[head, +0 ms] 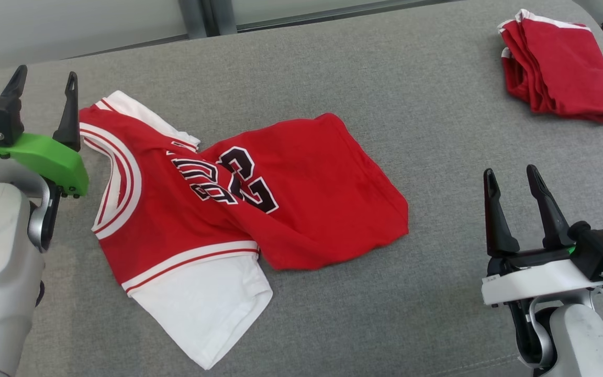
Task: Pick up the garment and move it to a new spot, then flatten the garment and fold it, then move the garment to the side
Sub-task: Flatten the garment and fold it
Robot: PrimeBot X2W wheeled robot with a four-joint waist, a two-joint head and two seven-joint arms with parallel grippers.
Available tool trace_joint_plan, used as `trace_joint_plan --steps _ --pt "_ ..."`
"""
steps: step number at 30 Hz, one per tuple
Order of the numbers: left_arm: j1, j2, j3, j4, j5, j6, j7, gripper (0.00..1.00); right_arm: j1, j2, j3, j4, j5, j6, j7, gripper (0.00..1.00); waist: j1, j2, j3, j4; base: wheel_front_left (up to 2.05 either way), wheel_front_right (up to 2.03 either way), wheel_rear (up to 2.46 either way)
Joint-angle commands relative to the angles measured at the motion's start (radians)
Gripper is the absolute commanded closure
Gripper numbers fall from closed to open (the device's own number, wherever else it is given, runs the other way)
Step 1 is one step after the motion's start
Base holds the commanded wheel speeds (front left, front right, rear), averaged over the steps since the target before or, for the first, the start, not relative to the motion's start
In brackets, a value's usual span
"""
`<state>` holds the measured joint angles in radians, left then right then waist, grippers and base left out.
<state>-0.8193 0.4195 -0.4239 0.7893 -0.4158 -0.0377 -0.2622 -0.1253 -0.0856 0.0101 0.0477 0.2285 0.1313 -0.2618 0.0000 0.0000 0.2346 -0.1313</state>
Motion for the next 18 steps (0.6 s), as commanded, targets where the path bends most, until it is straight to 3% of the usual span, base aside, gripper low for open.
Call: trace_joint_plan --steps 1,7,18 --pt "0.038 -0.005 0.025 -0.036 0.014 0.011 -0.003 0.00 0.014 -0.003 -0.001 0.003 -0.006 -0.001 -0.004 0.00 0.0000 0.0000 -0.029 0.024 0.00 0.00 0.00" --pt "0.177 -0.033 0.131 -0.195 0.043 0.038 -0.003 0.00 0.037 -0.007 -0.004 0.012 0.002 -0.001 -0.004 0.00 0.0000 0.0000 -0.077 0.061 0.00 0.00 0.00" --pt "0.442 -0.142 0.292 -0.414 0.113 0.054 -0.003 0.00 0.080 -0.006 -0.003 0.017 0.003 -0.001 -0.004 0.00 0.0000 0.0000 -0.143 0.123 0.00 0.00 0.00"
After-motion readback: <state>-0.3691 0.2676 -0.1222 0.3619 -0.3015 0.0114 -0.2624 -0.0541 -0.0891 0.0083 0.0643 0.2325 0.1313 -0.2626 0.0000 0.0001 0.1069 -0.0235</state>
